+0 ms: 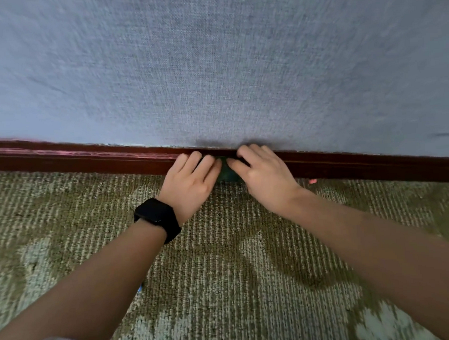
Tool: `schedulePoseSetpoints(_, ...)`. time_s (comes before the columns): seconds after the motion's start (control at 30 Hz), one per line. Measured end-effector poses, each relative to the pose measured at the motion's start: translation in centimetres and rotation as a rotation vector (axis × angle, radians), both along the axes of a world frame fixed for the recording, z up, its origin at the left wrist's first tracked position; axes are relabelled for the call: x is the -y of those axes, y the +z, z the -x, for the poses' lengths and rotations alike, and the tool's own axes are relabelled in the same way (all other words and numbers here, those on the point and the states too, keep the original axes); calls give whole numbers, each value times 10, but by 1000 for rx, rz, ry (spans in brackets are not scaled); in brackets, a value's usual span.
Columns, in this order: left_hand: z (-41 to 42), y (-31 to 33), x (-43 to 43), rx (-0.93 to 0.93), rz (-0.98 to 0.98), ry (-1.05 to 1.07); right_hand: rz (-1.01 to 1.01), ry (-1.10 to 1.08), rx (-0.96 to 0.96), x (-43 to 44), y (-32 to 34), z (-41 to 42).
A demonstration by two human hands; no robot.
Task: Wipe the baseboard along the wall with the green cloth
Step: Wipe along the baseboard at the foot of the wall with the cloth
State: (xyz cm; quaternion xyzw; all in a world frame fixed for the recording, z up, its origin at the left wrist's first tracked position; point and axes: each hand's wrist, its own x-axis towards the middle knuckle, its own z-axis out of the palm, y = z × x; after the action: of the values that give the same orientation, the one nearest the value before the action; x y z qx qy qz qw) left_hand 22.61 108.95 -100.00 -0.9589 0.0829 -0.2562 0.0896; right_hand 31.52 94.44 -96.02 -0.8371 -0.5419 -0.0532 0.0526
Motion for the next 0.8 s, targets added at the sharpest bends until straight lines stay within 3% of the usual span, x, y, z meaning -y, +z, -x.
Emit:
schedulePoseSetpoints(0.17, 4, 13, 0, 10, 110, -5, 126, -24, 18, 5, 18, 2)
schedulePoseSetpoints(0.3, 13, 22, -2, -36, 140, -62, 146, 4, -104, 13, 35, 13)
schedulePoseSetpoints(0.4, 17, 33, 5, -114, 208, -54, 97, 8, -215, 17, 46, 16)
schedulePoseSetpoints(0.57, 11, 50, 23, -179, 441, 70, -46, -235, -499, 21, 48, 9)
schedulePoseSetpoints(0.7, 7, 50, 25, -219, 571, 174, -166, -169, -458, 25, 37, -3)
schedulePoseSetpoints(0.8, 8, 56, 23, -240, 554, 146, -183, -42, -423, 27, 33, -13)
